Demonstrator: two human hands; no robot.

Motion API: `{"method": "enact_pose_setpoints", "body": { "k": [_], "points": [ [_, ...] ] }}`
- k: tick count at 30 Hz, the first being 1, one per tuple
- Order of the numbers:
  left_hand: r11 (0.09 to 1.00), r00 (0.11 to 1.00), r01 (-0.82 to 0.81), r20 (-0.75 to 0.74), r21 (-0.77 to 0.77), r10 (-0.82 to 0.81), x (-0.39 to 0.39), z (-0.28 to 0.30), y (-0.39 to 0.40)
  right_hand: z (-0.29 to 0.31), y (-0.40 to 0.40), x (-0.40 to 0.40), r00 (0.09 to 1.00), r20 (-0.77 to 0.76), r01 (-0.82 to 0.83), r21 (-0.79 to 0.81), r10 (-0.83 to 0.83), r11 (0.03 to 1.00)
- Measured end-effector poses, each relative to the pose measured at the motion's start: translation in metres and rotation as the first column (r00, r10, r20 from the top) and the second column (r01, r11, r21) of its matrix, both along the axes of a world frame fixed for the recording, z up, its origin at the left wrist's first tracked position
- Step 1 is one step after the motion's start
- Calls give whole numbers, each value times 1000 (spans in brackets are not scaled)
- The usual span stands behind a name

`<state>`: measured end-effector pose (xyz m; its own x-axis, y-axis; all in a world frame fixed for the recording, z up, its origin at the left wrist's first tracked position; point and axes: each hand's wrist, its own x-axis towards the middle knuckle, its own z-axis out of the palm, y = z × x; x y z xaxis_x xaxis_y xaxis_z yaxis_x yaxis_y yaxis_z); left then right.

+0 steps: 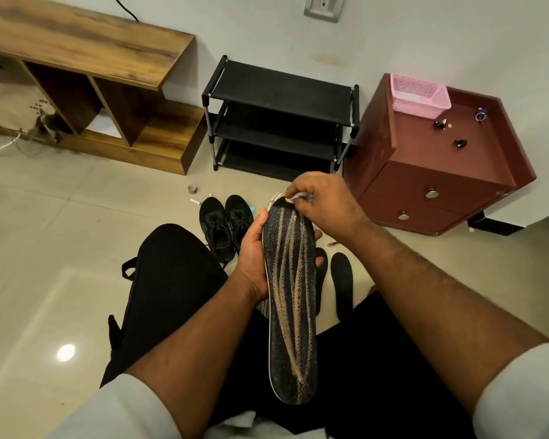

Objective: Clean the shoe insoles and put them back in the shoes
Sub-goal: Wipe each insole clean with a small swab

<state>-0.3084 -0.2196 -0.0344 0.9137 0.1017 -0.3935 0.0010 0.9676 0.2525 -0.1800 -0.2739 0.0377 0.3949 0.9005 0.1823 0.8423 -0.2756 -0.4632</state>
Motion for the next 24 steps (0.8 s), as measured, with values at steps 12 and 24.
{"method": "enact_pose_setpoints", "body": {
  "k": [12,24],
  "points": [
    [1000,999,-19,44,-15,20,-2,-8,7,-11,-4,7,1000,15,-15,-22,15,1000],
    [999,1000,-21,20,-34,22,-1,-6,9,-4,-7,8,990,60,-124,-55,127,991]
  ]
}}
